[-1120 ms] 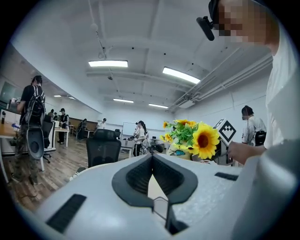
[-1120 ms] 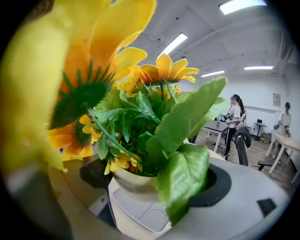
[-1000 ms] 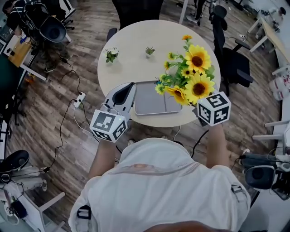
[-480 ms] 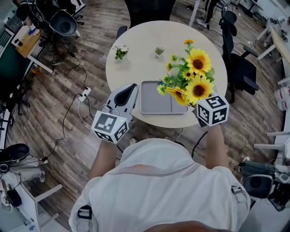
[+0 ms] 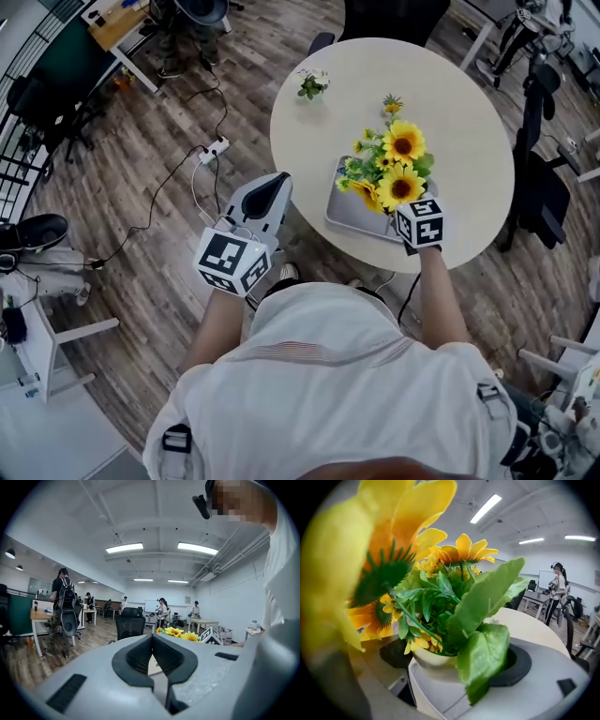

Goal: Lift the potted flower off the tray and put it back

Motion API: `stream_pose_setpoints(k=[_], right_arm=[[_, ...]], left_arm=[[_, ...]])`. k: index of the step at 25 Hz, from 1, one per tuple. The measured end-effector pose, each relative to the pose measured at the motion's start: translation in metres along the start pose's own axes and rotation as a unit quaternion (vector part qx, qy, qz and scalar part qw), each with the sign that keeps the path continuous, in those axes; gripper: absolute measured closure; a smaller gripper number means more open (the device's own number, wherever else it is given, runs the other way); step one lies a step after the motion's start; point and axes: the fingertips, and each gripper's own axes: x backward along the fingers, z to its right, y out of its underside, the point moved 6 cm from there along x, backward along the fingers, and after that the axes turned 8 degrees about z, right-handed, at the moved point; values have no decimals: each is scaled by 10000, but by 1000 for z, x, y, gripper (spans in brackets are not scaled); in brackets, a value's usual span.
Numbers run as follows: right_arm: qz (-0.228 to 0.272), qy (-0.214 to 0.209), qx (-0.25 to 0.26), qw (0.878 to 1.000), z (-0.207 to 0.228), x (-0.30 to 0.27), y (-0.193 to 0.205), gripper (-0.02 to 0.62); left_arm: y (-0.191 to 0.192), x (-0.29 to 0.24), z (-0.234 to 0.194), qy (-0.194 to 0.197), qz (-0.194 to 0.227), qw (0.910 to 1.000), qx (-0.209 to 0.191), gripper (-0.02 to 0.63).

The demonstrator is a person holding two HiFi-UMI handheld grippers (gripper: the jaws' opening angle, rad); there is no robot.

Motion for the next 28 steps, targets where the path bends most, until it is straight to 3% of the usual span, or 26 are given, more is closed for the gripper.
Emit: stream_pose_setpoints(k=[7,13,19,28], right_arm=[[-808,-42,-99,9967,-10,-84,90,117],[-1213,293,-310,9917,-8,-120,126,117],[-1369,389,-230,9895,-15,-136,127,117],[-1402,273,-458,9887,-23,-122,120,117]], left_arm=[[10,43,-17,-708,-180,9973,73,601],[17,68,-32,-1076,-207,9938,200,601],[16,72,-44,-1046,-192,9940,245,601],[6,59,-52,-648,-122,9976,213,601]])
